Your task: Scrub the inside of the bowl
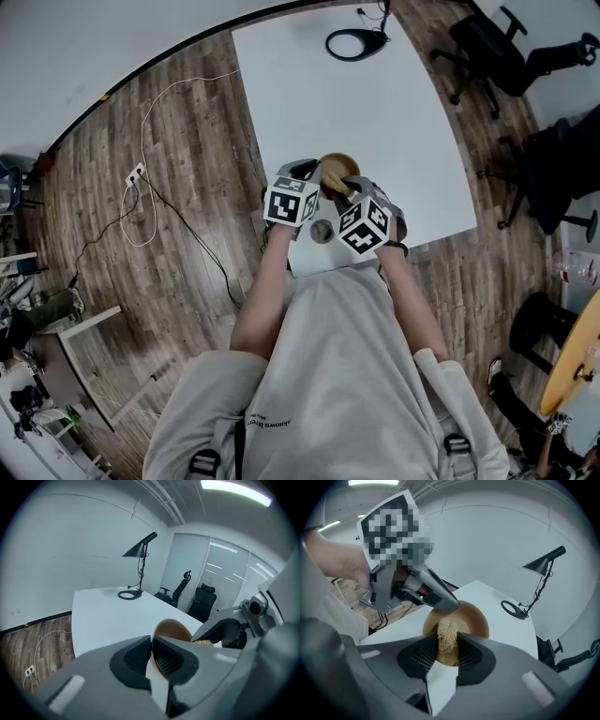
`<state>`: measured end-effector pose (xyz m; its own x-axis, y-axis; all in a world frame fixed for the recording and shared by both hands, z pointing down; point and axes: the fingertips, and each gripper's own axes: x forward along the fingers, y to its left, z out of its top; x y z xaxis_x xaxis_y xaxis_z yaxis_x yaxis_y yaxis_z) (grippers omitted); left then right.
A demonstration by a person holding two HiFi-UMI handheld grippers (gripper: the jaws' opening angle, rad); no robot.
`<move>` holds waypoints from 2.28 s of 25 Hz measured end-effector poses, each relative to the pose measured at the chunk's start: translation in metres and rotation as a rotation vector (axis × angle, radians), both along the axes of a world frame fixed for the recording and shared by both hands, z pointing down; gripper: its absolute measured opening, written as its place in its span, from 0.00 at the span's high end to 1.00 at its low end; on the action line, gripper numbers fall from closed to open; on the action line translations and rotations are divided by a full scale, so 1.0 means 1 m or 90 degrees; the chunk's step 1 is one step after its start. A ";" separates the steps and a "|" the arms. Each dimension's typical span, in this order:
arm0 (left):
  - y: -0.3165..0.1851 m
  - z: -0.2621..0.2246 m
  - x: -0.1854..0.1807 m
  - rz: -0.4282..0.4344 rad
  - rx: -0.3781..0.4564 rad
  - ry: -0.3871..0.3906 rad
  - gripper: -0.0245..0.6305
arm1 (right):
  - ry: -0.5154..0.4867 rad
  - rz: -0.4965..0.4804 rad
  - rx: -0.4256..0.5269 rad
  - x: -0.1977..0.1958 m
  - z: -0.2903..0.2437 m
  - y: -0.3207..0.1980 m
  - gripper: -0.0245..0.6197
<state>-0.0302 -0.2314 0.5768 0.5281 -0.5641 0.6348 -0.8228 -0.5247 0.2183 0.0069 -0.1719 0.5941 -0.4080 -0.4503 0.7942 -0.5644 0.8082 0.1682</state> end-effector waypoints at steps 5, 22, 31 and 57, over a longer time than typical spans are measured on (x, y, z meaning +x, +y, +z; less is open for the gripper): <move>-0.014 0.006 -0.029 0.021 0.089 -0.179 0.94 | -0.069 0.026 0.008 0.018 -0.035 -0.010 0.77; -0.015 -0.074 0.035 0.302 0.509 -0.532 0.94 | -0.268 0.108 0.029 0.027 -0.104 -0.092 0.78; -0.017 -0.090 0.024 0.231 0.518 -0.464 0.94 | -0.242 0.124 0.026 0.043 -0.092 -0.092 0.78; -0.035 -0.098 -0.001 0.088 0.355 -0.154 0.94 | -0.316 0.049 -0.018 0.054 -0.050 -0.065 0.78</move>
<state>-0.0310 -0.2662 0.4790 0.4981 -0.7820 0.3748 -0.7307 -0.6112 -0.3042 0.0604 -0.2366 0.5445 -0.7065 -0.4749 0.5246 -0.6285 0.7618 -0.1568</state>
